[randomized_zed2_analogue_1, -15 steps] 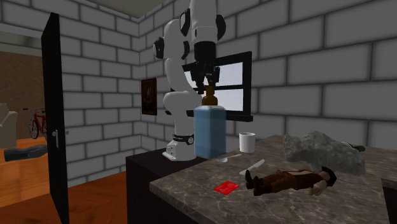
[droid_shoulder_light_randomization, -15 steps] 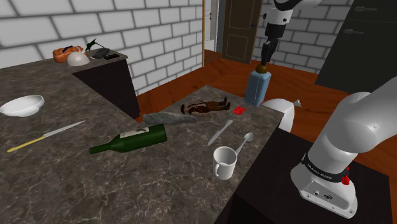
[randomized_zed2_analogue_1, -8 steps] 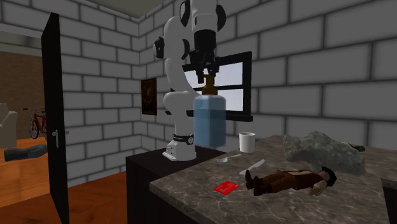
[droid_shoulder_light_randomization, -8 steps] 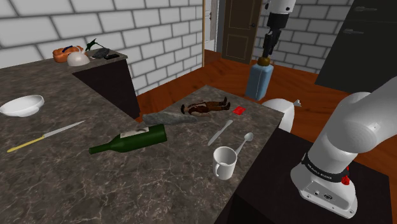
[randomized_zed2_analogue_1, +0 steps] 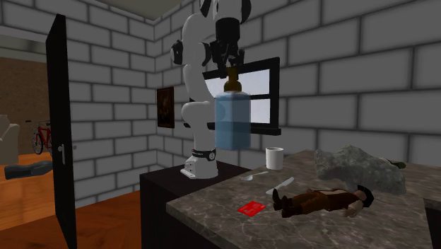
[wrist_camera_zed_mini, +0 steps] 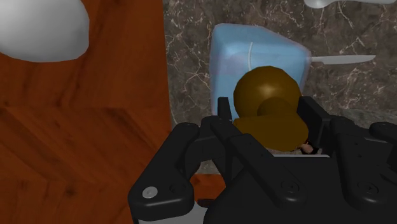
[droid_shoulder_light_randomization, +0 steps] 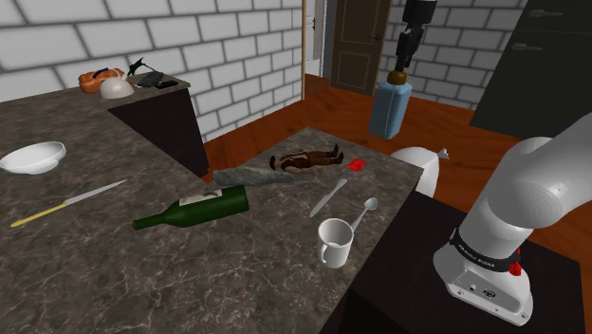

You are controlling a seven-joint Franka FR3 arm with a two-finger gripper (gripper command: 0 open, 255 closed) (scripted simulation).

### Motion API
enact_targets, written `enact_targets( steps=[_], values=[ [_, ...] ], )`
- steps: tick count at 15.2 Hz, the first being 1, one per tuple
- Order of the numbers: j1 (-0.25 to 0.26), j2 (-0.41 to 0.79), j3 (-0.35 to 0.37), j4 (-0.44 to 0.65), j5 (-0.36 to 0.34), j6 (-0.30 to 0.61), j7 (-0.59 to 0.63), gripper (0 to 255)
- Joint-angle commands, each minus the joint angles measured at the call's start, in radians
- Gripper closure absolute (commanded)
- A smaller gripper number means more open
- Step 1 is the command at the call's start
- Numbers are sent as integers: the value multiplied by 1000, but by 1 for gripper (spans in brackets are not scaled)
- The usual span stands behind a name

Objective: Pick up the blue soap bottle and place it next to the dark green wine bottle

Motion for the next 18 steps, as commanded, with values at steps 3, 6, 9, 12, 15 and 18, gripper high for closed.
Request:
enact_targets(
  steps=[3,6,9,12,15,18],
  values=[
    [3,12,3,64,5,-51,-2,255],
    [6,24,5,114,10,-91,-4,255],
    [9,37,6,167,14,-130,-7,255],
    [12,53,6,222,19,-170,-10,255],
    [14,71,6,279,23,-210,-14,255],
    [17,91,5,340,29,-251,-18,255]
  ],
)
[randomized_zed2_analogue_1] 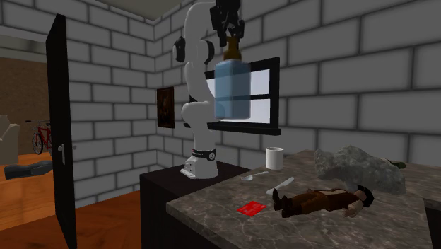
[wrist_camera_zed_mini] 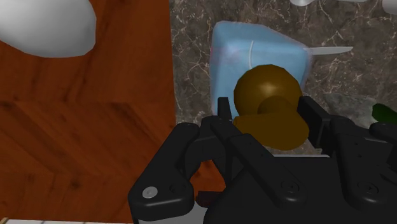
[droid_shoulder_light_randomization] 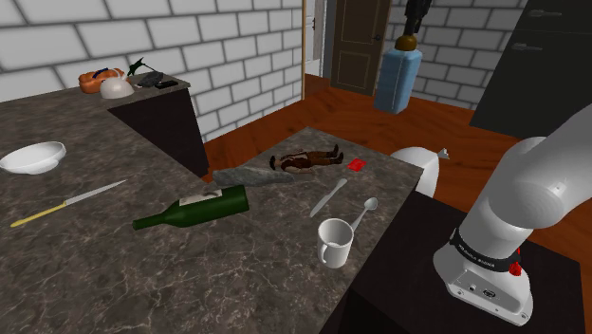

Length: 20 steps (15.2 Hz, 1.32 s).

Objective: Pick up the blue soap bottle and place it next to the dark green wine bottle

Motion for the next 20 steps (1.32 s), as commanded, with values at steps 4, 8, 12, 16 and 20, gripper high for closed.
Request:
enact_targets(
  steps=[4,8,12,16,20],
  values=[
    [4,37,-3,105,9,-70,-8,255],
    [7,73,-9,198,19,-128,-16,255],
    [26,36,54,172,25,-141,67,255],
    [50,-7,137,125,43,-141,178,255],
    [74,-30,217,98,68,-141,285,255]
  ],
)
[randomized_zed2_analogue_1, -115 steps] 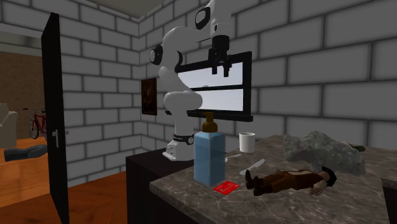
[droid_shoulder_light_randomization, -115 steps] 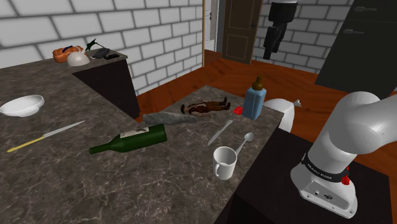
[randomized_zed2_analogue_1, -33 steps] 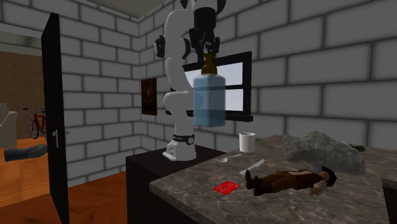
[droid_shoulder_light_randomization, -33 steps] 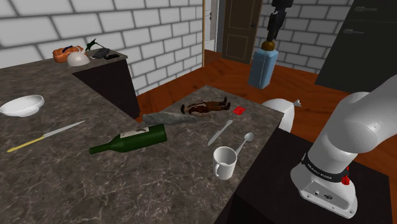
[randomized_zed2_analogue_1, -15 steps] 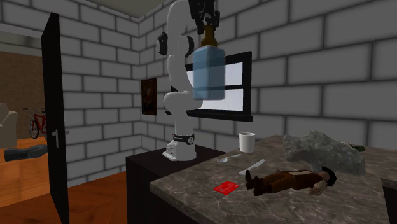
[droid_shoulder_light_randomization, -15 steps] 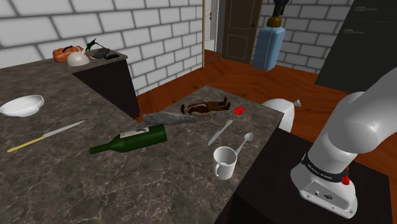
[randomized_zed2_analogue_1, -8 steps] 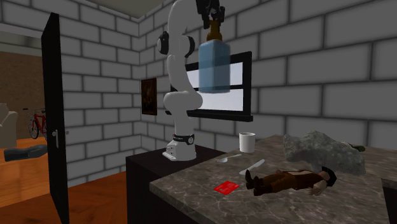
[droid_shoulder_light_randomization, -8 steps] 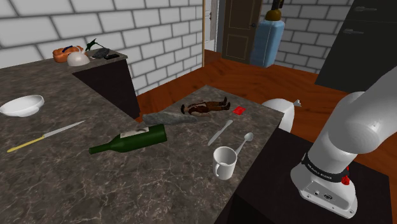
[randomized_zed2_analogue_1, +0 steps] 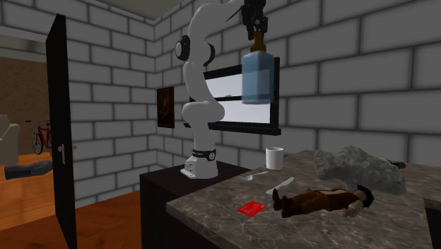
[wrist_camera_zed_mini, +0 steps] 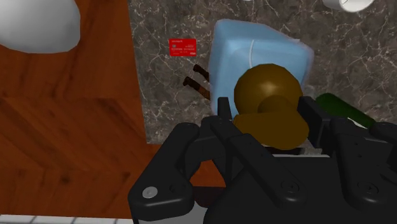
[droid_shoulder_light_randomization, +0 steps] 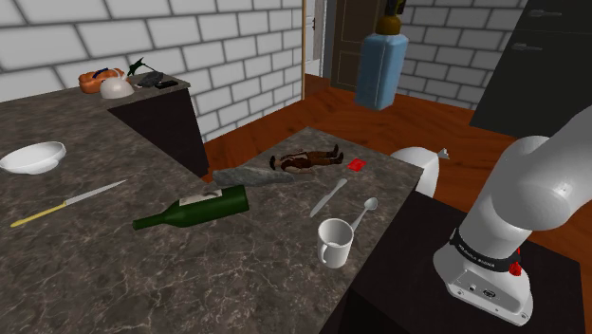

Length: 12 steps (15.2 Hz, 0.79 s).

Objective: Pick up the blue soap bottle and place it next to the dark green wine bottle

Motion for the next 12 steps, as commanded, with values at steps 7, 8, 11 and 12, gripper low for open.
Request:
enact_targets(
  steps=[7,8,11,12],
  values=[
    [50,-7,157,-8,59,0,215,255],
    [57,-2,176,-4,66,1,241,255],
    [76,18,234,16,85,4,320,255],
    [82,27,253,25,91,5,346,255]
  ],
)
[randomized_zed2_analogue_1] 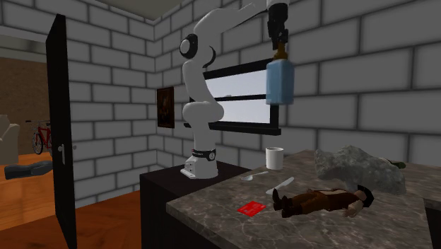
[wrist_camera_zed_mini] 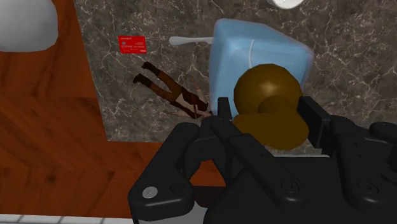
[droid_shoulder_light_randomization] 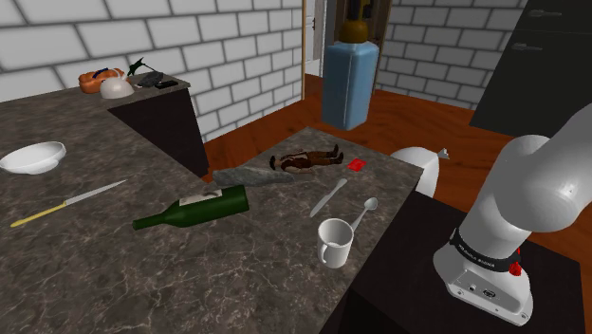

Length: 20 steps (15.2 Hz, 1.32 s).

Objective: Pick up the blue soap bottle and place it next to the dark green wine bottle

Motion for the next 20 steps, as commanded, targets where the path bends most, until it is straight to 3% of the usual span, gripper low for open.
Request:
enact_targets(
  steps=[1,12,17,20],
  values=[
    [12,26,38,26,11,2,54,255],
    [88,222,260,229,14,3,356,255],
    [149,376,365,396,-44,-19,508,255],
    [211,499,425,536,-111,-53,603,255]
  ],
)
